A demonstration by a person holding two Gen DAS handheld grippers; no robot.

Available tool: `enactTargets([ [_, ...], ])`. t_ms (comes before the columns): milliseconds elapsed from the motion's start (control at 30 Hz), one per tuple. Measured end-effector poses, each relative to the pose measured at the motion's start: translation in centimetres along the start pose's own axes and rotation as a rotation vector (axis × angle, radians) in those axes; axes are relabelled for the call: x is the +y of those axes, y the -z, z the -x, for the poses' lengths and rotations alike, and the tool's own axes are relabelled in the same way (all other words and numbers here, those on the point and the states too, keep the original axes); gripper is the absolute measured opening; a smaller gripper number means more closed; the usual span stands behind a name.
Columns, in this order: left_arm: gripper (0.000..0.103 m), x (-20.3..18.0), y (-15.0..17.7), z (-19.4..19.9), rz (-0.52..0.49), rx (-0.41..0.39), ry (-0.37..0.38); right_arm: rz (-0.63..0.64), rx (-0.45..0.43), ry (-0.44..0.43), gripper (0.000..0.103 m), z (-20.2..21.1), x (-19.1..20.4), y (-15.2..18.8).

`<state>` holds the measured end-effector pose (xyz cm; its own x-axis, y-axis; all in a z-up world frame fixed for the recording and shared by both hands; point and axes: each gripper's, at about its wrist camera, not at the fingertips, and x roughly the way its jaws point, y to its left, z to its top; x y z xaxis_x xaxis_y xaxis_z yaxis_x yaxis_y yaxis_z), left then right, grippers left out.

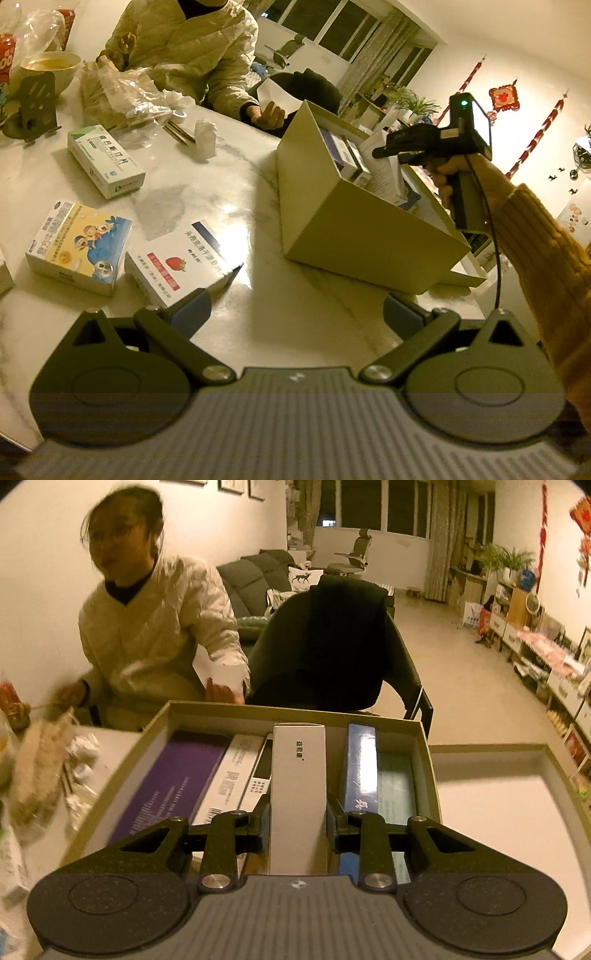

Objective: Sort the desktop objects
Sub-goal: 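Carry the white box with the right gripper and lower it into the beige box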

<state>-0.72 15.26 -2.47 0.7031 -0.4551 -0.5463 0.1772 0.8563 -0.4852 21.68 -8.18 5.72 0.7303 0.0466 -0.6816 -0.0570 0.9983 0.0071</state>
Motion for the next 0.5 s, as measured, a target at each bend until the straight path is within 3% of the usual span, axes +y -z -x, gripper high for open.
enactTargets([
  [500, 0.101, 0.4, 0.2, 0.0, 0.015, 0.009, -0.014, 0.220, 0.014, 0.075, 0.036, -3.2, 1.4, -0.2],
])
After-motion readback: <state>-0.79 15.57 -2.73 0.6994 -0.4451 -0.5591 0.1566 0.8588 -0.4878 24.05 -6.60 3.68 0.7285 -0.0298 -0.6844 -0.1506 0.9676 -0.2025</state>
